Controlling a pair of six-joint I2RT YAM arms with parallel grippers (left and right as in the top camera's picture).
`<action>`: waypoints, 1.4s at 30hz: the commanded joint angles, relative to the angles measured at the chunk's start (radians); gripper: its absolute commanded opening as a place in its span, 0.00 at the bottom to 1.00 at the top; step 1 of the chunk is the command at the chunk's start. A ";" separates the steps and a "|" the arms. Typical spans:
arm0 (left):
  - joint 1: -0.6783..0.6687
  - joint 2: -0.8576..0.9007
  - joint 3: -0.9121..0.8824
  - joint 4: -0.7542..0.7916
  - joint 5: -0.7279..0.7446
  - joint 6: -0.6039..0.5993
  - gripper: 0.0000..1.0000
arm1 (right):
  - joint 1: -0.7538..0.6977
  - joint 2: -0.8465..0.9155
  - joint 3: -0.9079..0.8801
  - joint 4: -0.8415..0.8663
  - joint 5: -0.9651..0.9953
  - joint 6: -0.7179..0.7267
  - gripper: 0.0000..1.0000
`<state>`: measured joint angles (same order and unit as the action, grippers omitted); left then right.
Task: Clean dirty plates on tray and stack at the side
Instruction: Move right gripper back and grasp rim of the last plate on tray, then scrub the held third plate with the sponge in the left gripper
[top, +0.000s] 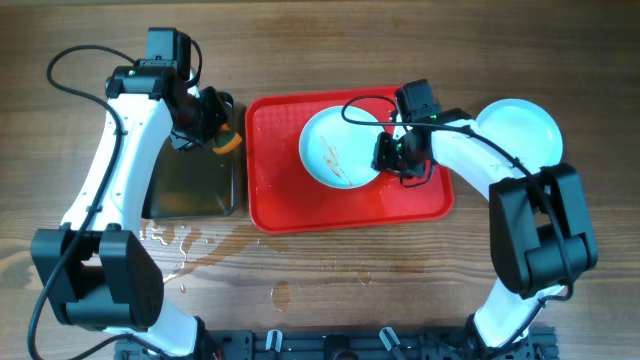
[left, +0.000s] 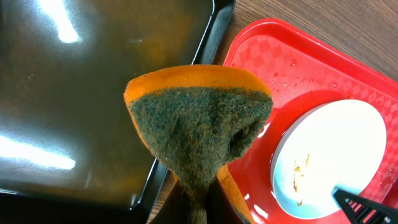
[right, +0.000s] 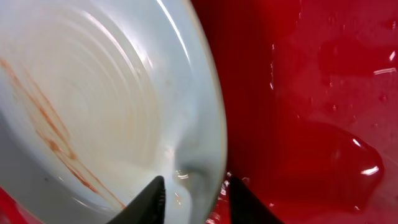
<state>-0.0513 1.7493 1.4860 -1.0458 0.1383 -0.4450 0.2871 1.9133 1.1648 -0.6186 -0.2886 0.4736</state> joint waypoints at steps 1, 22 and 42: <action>0.004 -0.002 0.005 0.006 -0.009 0.019 0.04 | 0.001 0.022 0.078 -0.008 -0.018 -0.142 0.39; 0.004 -0.002 0.005 0.006 -0.009 0.019 0.04 | 0.012 0.145 0.143 0.195 0.113 -0.290 0.04; -0.039 0.000 -0.019 0.034 -0.005 0.019 0.04 | 0.047 0.148 0.135 -0.006 0.019 0.040 0.04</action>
<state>-0.0597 1.7493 1.4837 -1.0306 0.1383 -0.4450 0.3313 2.0361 1.3182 -0.6289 -0.2913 0.5125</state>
